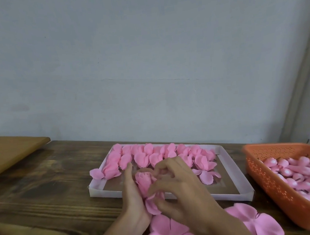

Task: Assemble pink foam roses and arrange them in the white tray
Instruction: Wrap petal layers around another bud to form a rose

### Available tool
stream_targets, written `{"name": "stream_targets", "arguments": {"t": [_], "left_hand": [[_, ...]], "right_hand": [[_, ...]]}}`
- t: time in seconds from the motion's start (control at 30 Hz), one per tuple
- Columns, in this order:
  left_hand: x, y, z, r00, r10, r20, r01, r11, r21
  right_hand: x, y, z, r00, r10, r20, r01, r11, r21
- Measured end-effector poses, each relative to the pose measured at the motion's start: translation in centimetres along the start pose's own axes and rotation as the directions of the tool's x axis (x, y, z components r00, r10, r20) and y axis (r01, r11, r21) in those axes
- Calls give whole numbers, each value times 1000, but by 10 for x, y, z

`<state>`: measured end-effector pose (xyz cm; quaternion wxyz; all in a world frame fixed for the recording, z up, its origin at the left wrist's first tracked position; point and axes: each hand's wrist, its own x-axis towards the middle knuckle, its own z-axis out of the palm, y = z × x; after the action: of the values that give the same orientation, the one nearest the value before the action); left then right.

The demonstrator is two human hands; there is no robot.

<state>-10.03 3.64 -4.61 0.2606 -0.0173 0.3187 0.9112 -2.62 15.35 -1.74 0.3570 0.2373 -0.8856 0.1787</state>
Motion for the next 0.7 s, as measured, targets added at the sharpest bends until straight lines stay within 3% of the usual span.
{"name": "stream_targets", "arguments": {"t": [0.23,0.43,0.57,0.7], "left_hand": [[11,5,-1,978,77,-193,-78,997,2],[17,4,-18,979,36,-199,-42,999,-29],[13,2,-11,984,20,-175,-16,1000,27],[3,-2,-4,998,-43,-34,43,999,3]], "right_hand": [[0,-3,-6,994,-41,98,37,999,38],[-2,1,-6,988,-40,147,38,999,17],[-3,3,4,1000,10,27,-9,1000,-23],[-2,3,11,990,105,-95,-105,994,-3]]}}
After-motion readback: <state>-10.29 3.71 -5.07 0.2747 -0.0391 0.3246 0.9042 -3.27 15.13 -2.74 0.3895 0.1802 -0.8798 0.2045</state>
